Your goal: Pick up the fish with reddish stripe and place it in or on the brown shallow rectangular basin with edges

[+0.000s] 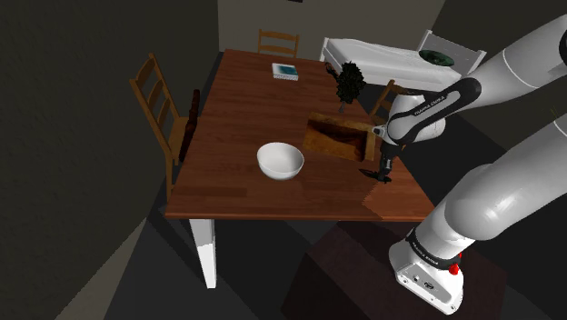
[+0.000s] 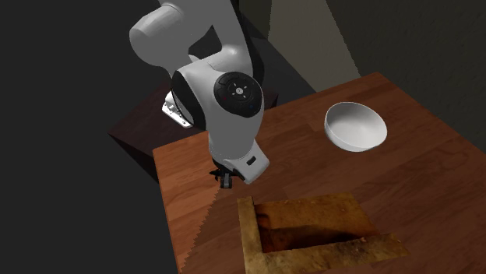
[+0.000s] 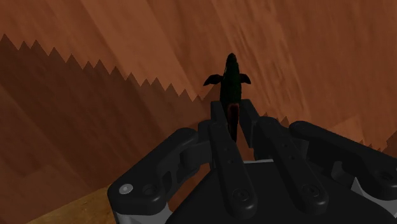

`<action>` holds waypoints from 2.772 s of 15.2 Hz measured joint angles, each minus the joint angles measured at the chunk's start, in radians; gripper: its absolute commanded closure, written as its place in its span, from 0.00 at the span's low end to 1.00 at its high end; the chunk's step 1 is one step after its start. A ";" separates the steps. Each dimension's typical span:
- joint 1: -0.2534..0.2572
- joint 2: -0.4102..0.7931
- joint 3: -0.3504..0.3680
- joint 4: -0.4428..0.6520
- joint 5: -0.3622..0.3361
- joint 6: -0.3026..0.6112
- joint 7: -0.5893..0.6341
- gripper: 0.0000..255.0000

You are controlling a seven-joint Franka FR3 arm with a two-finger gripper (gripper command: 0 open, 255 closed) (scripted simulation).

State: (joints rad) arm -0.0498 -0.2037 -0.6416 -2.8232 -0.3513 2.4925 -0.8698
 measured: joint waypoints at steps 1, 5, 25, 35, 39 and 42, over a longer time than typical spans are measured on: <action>0.000 0.000 0.000 0.000 0.000 0.000 0.000 1.00; -0.006 -0.024 0.005 0.002 -0.010 -0.025 0.005 1.00; -0.055 -0.326 0.107 0.096 -0.031 -0.414 0.035 1.00; -0.058 -0.413 0.155 0.176 -0.007 -0.581 0.031 1.00; -0.021 -0.330 0.148 0.254 0.027 -0.574 0.027 1.00; 0.027 -0.195 0.127 0.367 0.079 -0.552 0.006 1.00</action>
State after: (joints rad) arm -0.0227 -0.3985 -0.5145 -2.4566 -0.2725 1.9405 -0.8638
